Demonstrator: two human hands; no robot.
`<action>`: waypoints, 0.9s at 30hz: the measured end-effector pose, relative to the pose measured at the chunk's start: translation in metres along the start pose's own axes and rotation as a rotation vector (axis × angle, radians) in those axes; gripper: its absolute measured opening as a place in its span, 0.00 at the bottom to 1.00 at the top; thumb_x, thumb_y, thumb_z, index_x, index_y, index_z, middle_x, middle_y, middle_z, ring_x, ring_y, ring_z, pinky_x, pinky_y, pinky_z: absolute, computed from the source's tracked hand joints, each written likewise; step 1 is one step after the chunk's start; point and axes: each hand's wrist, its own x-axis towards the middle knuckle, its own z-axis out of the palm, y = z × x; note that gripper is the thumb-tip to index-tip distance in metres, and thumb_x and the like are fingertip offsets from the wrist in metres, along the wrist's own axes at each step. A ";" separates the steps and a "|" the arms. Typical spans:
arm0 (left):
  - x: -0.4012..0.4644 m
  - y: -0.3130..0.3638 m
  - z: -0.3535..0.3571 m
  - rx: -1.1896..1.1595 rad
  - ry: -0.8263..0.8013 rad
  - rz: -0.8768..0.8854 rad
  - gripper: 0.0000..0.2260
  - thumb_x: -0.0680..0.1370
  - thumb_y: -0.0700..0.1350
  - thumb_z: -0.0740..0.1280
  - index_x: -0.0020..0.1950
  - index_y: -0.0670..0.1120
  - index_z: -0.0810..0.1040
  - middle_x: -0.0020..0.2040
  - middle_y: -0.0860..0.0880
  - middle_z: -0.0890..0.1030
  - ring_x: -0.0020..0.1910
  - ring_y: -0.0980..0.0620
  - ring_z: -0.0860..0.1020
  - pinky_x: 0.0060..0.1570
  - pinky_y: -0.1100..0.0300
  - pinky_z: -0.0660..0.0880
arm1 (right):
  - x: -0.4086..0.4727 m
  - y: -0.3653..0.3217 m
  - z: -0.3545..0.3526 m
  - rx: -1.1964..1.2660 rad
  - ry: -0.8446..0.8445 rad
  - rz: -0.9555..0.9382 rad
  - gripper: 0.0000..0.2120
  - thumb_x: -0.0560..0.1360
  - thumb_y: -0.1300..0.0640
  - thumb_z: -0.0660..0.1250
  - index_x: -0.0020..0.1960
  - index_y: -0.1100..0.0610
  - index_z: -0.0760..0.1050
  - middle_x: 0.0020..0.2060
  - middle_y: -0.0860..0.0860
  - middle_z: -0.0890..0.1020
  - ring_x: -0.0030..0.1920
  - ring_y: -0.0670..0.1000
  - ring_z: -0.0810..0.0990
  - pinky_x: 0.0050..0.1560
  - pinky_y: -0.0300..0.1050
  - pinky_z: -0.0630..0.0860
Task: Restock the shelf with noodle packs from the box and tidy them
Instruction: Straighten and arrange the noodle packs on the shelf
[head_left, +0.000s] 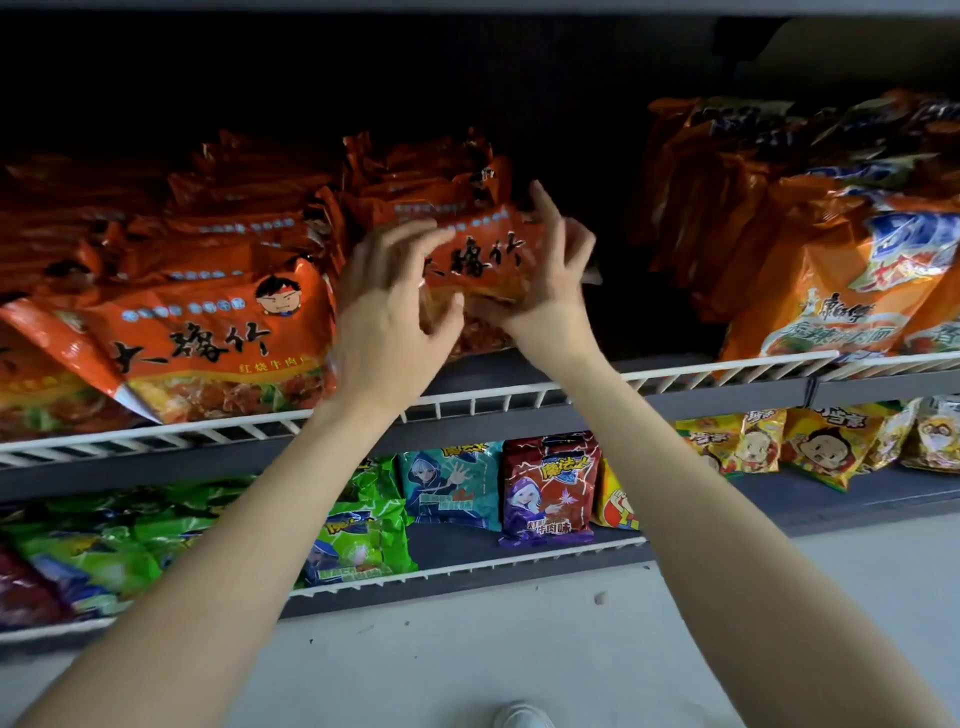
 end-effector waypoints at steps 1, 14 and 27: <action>-0.002 -0.002 0.000 0.070 -0.053 0.025 0.27 0.71 0.46 0.70 0.68 0.43 0.68 0.66 0.43 0.71 0.66 0.46 0.66 0.66 0.47 0.68 | 0.005 0.000 0.013 0.033 -0.023 0.026 0.50 0.64 0.64 0.78 0.76 0.55 0.50 0.64 0.55 0.56 0.67 0.55 0.65 0.67 0.43 0.68; 0.013 -0.027 0.023 0.468 -0.274 0.316 0.50 0.63 0.36 0.77 0.78 0.52 0.52 0.77 0.42 0.52 0.76 0.41 0.48 0.70 0.37 0.42 | 0.040 0.037 -0.032 -0.485 -0.021 -0.076 0.26 0.75 0.59 0.67 0.71 0.56 0.66 0.67 0.58 0.69 0.66 0.61 0.68 0.63 0.54 0.70; 0.013 -0.027 0.024 0.448 -0.338 0.310 0.42 0.68 0.44 0.75 0.77 0.53 0.57 0.78 0.47 0.51 0.76 0.44 0.49 0.70 0.39 0.38 | 0.031 0.060 -0.081 -1.117 -0.495 0.162 0.24 0.80 0.41 0.54 0.73 0.47 0.60 0.74 0.50 0.60 0.73 0.58 0.59 0.70 0.62 0.59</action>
